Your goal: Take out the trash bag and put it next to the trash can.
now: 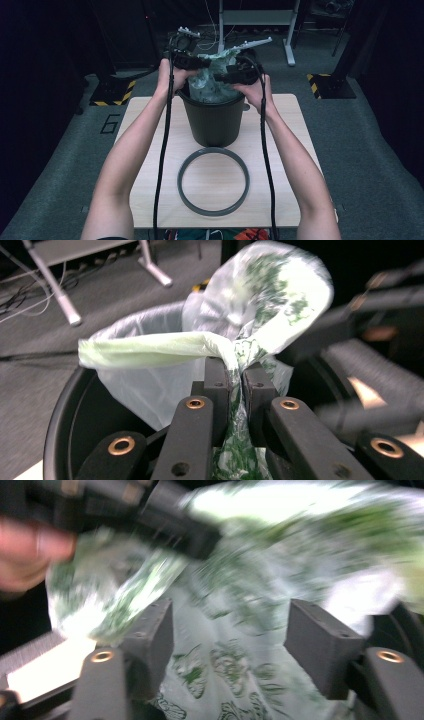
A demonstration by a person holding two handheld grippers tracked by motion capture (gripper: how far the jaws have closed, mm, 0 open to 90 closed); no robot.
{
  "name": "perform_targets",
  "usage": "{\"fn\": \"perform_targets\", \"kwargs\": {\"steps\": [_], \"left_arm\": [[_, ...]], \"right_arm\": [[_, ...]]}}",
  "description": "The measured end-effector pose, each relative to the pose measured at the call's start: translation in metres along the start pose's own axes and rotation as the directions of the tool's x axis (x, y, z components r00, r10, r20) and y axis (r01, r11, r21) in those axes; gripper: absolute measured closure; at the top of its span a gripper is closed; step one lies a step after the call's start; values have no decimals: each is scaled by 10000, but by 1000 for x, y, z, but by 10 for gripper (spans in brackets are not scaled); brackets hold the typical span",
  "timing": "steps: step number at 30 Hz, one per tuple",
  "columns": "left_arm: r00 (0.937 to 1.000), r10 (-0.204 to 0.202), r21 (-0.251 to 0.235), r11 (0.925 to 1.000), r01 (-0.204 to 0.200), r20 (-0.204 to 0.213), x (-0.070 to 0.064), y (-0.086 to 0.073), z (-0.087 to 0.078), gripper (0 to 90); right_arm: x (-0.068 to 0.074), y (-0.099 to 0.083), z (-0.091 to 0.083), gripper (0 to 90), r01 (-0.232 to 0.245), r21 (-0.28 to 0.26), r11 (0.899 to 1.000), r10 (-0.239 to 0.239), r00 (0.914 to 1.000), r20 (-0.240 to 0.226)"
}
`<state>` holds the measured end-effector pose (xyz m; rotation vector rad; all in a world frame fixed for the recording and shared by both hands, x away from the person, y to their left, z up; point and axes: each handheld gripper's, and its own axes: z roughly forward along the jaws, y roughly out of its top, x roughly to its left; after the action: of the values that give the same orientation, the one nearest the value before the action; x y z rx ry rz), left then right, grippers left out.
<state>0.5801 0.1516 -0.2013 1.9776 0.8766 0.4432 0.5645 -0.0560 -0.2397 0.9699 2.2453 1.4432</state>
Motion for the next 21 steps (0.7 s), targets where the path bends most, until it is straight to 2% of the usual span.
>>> {"fn": "perform_targets", "kwargs": {"steps": [3,5,7,9,10,11,12,13,14,16,18,19,20,21], "left_arm": [[9996,-134,-252,9996,141,264,-2,6,-3,842],[9982,-192,-384,9990,214,571,-6,11,-4,842],[9946,-238,-463,9985,286,1007,-9,13,-5,842],[9893,-97,-533,9984,177,1458,-15,16,-5,841],[9867,-49,-550,9984,140,1624,-18,17,-5,839],[9853,-20,-548,9984,115,1706,-19,17,-6,838],[9835,3,-539,9985,96,1807,-20,17,-6,836],[9791,-18,-580,9982,138,2032,-20,16,-6,835],[9769,-56,-630,9978,195,2136,-19,15,-7,829],[9716,-33,-715,9972,208,2367,-18,14,-8,817],[9716,-51,-771,9967,240,2366,-16,13,-9,792],[9703,-114,-819,9961,321,2417,-14,11,-9,749],[9739,-161,-851,9957,362,2264,-12,9,-10,695],[9747,-173,-873,9955,376,2227,-11,8,-11,618]], "right_arm": [[10,2,8,192,570,250,9981,-572,9983,61],[15,3,14,167,655,201,9977,-658,9978,127],[19,5,18,173,704,252,9972,-715,9962,491],[22,5,22,277,803,6,9968,-801,9934,818],[24,6,23,355,822,-21,9966,-814,9899,1160],[24,6,24,443,653,-206,9977,-616,9875,1450],[22,6,23,490,584,-345,9977,-529,9885,1415],[21,6,23,551,445,-488,9978,-376,9901,1351],[19,6,21,639,376,-754,9964,-267,9896,1412],[14,6,18,775,95,-1176,9930,34,9940,1091],[12,6,16,859,-50,-1334,9910,174,9956,921],[11,7,14,889,-113,-1417,9898,243,9956,906],[11,7,13,896,-163,-1443,9894,302,9950,949],[10,8,11,898,-153,-1469,9890,308,9941,1043]]}}
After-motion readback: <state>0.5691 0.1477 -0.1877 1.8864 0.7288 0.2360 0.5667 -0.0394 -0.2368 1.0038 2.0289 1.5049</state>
